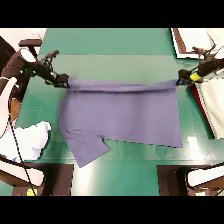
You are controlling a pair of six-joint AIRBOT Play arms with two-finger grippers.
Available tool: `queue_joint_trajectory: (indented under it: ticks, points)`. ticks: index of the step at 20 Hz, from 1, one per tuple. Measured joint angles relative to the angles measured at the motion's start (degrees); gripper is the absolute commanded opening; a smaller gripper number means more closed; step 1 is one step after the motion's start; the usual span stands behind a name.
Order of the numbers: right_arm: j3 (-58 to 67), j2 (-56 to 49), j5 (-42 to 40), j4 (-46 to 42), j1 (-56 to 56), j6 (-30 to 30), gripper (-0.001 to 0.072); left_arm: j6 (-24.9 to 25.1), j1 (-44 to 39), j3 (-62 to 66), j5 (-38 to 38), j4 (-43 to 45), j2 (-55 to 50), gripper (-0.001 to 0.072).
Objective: Fold the shirts.
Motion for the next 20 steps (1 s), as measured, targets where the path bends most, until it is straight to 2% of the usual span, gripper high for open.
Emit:
queue_joint_trajectory:
  ticks: [1, 2, 3, 6, 9, 14, 20]
  points:
    - [-1.99, 0.46, -0.74, -0.07, 0.46, -0.04, 0.0162, -0.33, 0.00, -1.44, 0.00, 0.15, 0.00, 0.0586]
    - [-3.56, 0.68, -1.22, 0.07, 0.94, -0.09, 0.0388, -0.70, 0.02, -2.62, -0.07, 0.24, 0.00, 0.0522]
    - [-4.61, 0.90, -1.46, 0.35, 1.29, -0.15, 0.0439, -0.98, 0.02, -3.48, -0.26, 0.22, 0.04, 0.0521]
    - [-6.36, 2.64, -1.49, 1.05, 1.66, -0.35, 0.0439, -1.84, 0.02, -4.87, -2.27, 0.85, 2.05, 0.0521]
    - [-7.06, 6.95, 2.14, 1.33, 0.31, -0.96, 0.0439, -3.37, 0.02, -8.24, -3.69, 5.25, 8.44, 0.0521]
    - [-7.39, 17.07, 7.17, 1.55, -1.99, -1.22, 0.0439, -7.37, 0.04, -25.53, -3.26, 9.62, 25.33, 0.0521]
    - [-7.43, 24.87, 8.59, 1.70, -0.37, -1.31, 0.0439, -9.94, 0.02, -46.82, -2.58, 4.83, 38.34, 0.0521]
